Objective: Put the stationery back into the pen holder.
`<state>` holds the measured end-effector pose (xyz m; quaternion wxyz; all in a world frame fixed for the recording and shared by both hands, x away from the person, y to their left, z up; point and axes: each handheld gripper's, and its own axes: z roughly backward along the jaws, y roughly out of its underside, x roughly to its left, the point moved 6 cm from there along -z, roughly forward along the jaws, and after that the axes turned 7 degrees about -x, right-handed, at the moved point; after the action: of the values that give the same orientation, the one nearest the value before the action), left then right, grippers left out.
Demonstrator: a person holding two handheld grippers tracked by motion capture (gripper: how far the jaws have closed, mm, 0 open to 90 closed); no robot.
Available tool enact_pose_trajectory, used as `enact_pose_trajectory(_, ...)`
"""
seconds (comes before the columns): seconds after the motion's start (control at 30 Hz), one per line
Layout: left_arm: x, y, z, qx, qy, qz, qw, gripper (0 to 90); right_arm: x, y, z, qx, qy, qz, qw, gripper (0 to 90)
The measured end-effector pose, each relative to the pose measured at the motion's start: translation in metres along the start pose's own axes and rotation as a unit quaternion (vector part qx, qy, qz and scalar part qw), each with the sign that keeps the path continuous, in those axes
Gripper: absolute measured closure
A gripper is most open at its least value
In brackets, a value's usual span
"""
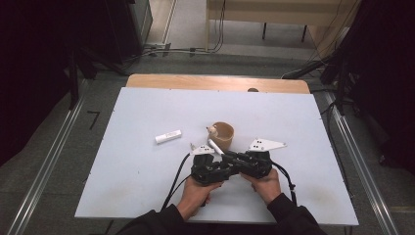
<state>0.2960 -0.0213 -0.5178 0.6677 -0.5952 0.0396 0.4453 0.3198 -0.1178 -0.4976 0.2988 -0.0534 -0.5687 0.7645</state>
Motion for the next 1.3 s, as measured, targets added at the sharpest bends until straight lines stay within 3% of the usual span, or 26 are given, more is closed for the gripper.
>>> enact_pose_trajectory(0.4,0.004,-0.001,0.002,-0.009,0.023,0.047,0.9986,64.2,0.0,-0.001,0.0,-0.011,-0.005,-0.009,0.9999,77.0)
enact_pose_trajectory(0.6,0.009,-0.001,0.004,-0.014,0.029,0.08,0.9963,71.6,0.0,-0.002,0.001,-0.016,-0.009,-0.015,0.9997,77.0)
enact_pose_trajectory(0.83,0.012,0.0,0.004,-0.014,0.024,0.092,0.9953,77.1,-0.001,-0.004,0.003,-0.023,-0.011,-0.016,0.9996,76.9)
enact_pose_trajectory(1.3,0.011,-0.002,0.007,-0.019,0.025,0.091,0.9954,78.9,0.002,-0.006,0.006,-0.031,-0.01,-0.006,0.9995,73.2)
